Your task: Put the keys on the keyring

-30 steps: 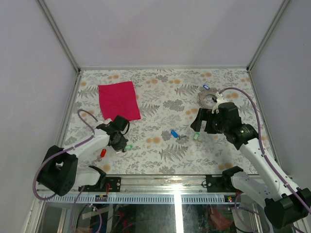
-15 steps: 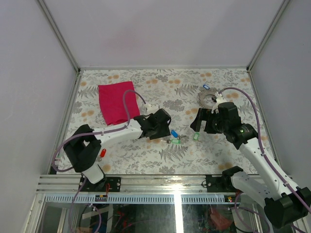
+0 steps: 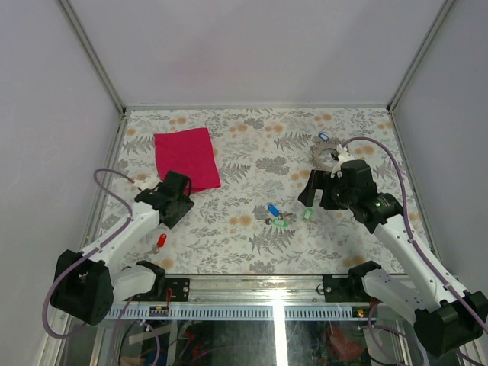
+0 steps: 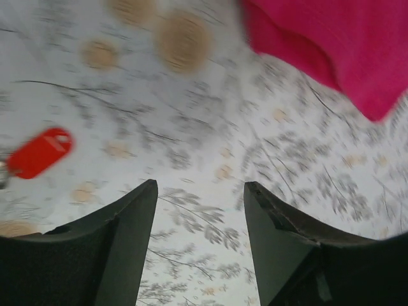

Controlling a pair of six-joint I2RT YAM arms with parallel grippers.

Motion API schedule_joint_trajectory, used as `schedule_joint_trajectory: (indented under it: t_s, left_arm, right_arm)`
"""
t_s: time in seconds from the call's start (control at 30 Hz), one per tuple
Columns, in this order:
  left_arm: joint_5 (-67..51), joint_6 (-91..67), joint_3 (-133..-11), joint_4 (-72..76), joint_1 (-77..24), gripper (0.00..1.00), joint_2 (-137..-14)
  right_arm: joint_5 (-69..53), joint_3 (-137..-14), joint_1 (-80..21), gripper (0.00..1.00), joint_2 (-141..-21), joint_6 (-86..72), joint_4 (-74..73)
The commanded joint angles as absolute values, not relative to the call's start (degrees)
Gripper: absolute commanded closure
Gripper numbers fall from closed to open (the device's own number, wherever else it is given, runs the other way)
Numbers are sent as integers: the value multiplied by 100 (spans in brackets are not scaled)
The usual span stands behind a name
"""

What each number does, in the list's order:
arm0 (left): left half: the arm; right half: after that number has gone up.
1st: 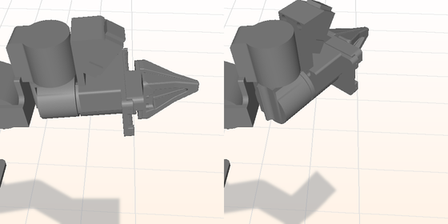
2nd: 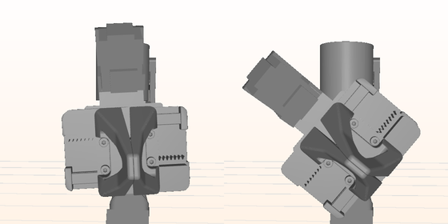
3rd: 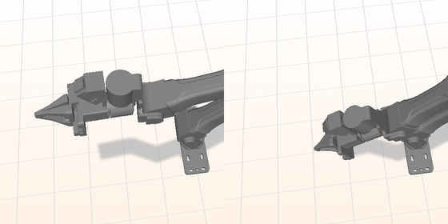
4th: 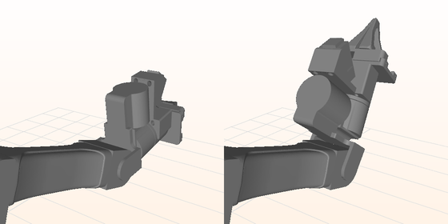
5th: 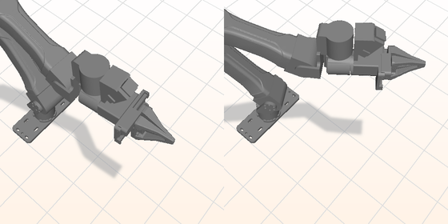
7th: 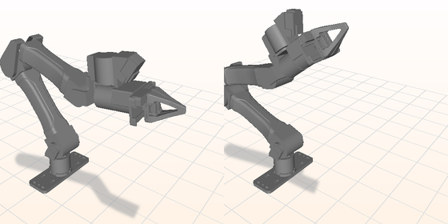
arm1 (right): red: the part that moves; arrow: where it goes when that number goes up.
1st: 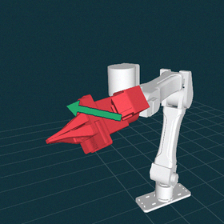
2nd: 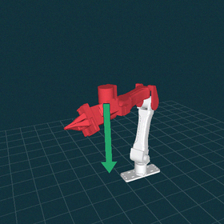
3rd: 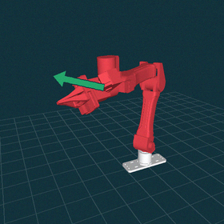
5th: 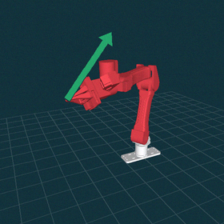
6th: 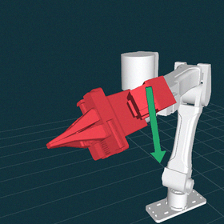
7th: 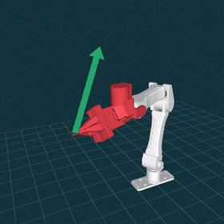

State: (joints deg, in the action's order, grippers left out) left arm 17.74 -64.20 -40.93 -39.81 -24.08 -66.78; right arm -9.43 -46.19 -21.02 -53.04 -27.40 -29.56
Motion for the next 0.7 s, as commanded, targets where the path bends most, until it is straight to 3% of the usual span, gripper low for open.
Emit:
schedule_joint_trajectory:
  t_s: [0.0,0.3,0.67]
  left_arm:
    - [2193,-6730,-3975,-5041,-1507,41,-6441]
    - [2358,-7116,-3809,-5805,-352,38,-6415]
    - [2181,-7052,-3834,-5778,-88,38,-6717]
  right_arm:
    - [-933,-4671,-2140,0,-5388,-2603,-2742]
    - [-940,-4741,-2139,0,-5383,-2558,-2733]
    - [-967,-4704,-2139,0,-5353,-2514,-2703]
